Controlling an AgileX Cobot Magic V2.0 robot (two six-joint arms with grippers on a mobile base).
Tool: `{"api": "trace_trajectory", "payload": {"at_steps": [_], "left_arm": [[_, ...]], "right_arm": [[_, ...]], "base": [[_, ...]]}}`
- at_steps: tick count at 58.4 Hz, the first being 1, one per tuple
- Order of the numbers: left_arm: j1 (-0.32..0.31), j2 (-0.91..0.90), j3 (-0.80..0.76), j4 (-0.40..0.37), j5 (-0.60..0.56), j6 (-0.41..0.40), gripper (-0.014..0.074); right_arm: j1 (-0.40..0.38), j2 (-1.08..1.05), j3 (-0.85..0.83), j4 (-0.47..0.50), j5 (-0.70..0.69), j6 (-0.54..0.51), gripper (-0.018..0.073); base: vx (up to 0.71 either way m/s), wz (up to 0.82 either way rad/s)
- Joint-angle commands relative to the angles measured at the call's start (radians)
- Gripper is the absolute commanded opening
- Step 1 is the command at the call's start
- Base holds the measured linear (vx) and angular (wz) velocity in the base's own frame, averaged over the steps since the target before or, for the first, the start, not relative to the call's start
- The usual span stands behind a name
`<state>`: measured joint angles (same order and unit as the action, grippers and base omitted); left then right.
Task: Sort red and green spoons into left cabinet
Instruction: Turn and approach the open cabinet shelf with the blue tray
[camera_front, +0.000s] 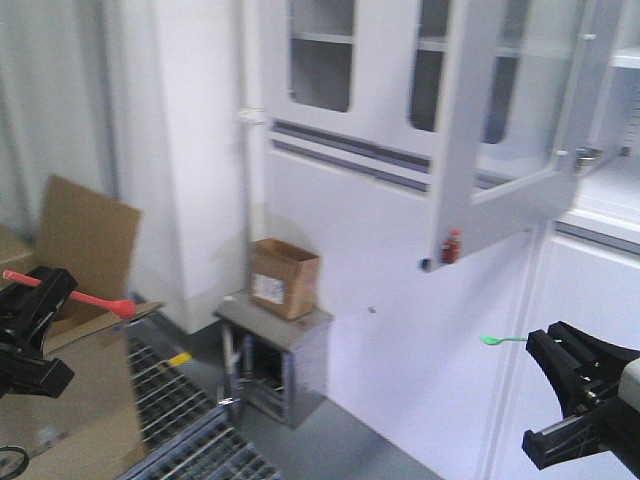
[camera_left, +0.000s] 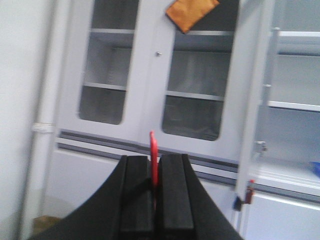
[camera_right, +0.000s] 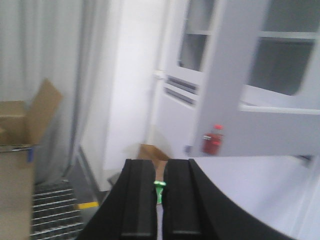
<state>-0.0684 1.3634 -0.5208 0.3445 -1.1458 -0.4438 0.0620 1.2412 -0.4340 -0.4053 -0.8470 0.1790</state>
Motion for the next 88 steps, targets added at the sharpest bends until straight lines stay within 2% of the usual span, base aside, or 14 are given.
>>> {"api": "trace_trajectory", "payload": {"at_steps": [1,56,88], "left_arm": [[-0.002,-0.031,-0.021,-0.024,-0.229,-0.007,-0.0007],[-0.002,-0.031,-0.021,-0.022,-0.229,-0.007,-0.0007],[-0.002,-0.031,-0.021,-0.022,-0.229,-0.007,-0.0007]], "right_arm": [[-0.001,-0.017,-0.025,0.013,-0.081,0.001,-0.0009],[-0.001,-0.017,-0.025,0.013,-0.081,0.001,-0.0009],[-0.001,-0.017,-0.025,0.013,-0.081,0.001,-0.0009]], "base": [[0.16,-0.64],[0.14,-0.55],[0.15,-0.23]]}}
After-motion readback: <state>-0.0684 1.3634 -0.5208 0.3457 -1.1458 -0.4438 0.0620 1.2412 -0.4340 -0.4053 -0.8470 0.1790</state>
